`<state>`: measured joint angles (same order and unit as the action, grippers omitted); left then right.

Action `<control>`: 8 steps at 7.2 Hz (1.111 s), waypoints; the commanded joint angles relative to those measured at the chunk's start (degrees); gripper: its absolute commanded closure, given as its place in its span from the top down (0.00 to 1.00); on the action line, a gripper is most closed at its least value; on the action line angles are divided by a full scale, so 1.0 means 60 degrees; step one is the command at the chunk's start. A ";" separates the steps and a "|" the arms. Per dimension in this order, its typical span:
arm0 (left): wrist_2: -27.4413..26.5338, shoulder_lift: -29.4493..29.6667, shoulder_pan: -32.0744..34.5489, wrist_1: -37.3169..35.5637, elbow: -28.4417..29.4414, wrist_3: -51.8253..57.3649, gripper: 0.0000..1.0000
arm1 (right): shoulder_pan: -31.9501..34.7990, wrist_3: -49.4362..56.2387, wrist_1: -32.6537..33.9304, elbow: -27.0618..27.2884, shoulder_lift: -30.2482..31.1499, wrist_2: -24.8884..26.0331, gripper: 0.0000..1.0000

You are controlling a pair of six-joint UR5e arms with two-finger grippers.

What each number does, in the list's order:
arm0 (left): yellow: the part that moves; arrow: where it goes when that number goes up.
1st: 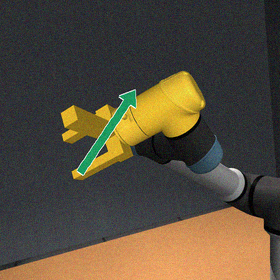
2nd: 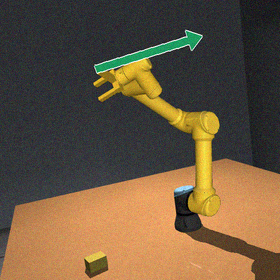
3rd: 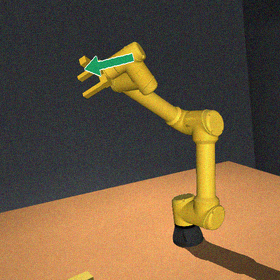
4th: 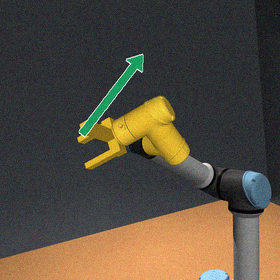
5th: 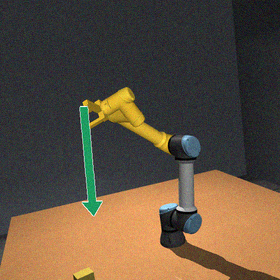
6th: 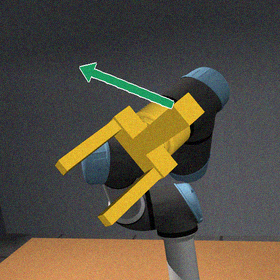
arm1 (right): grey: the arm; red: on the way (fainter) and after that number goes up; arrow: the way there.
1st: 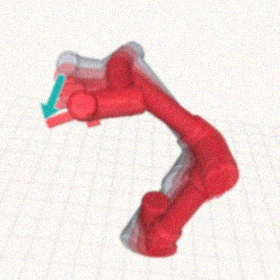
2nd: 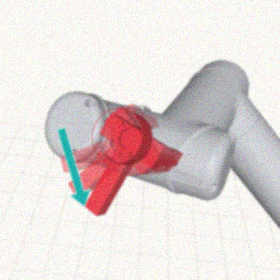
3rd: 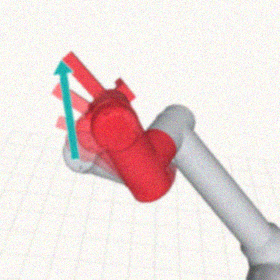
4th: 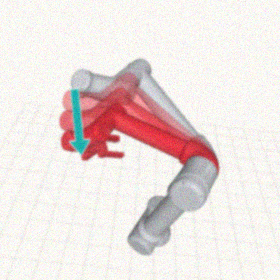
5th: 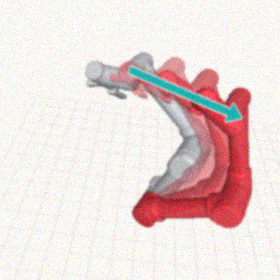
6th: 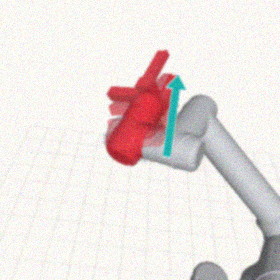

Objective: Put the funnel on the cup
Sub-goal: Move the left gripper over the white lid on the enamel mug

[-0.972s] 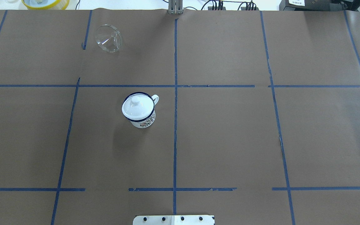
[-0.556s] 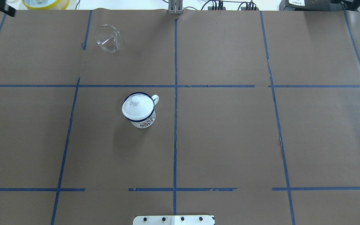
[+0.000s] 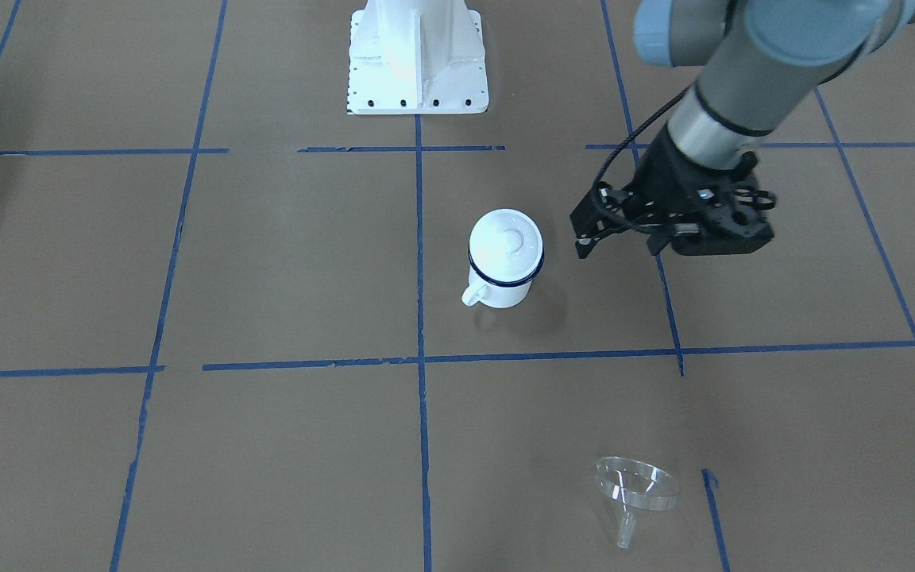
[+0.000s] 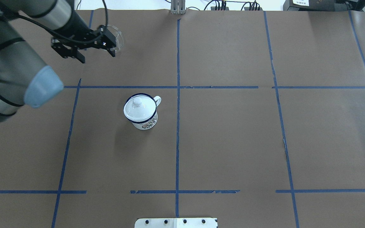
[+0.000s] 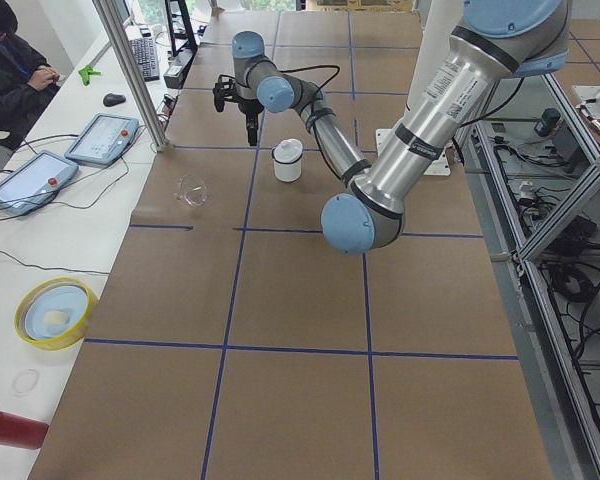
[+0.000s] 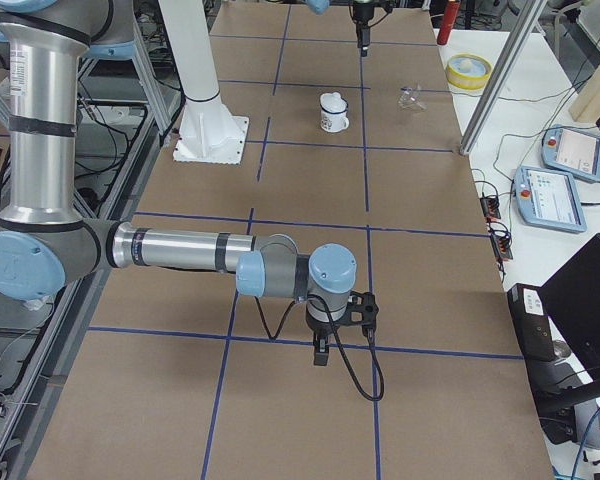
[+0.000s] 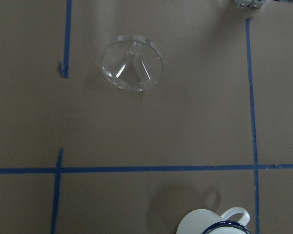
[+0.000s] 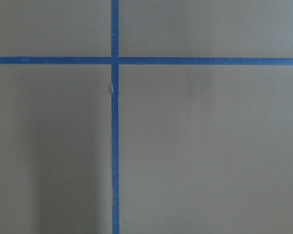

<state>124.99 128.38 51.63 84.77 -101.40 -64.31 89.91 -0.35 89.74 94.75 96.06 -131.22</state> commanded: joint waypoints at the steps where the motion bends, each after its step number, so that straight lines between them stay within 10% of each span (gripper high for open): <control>1: -0.0980 0.0795 -0.1304 -0.0432 0.0976 -0.1144 1.00 | 0.0000 0.0000 0.0000 0.0000 0.0000 0.0000 1.00; 8: -0.1159 0.0751 -0.1866 -0.0432 0.0962 -0.1206 0.85 | 0.0000 0.0000 0.0000 0.0000 0.0000 0.0000 1.00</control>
<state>118.18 132.99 40.46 82.18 -95.62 -71.61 89.91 -0.35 89.74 94.75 96.06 -131.22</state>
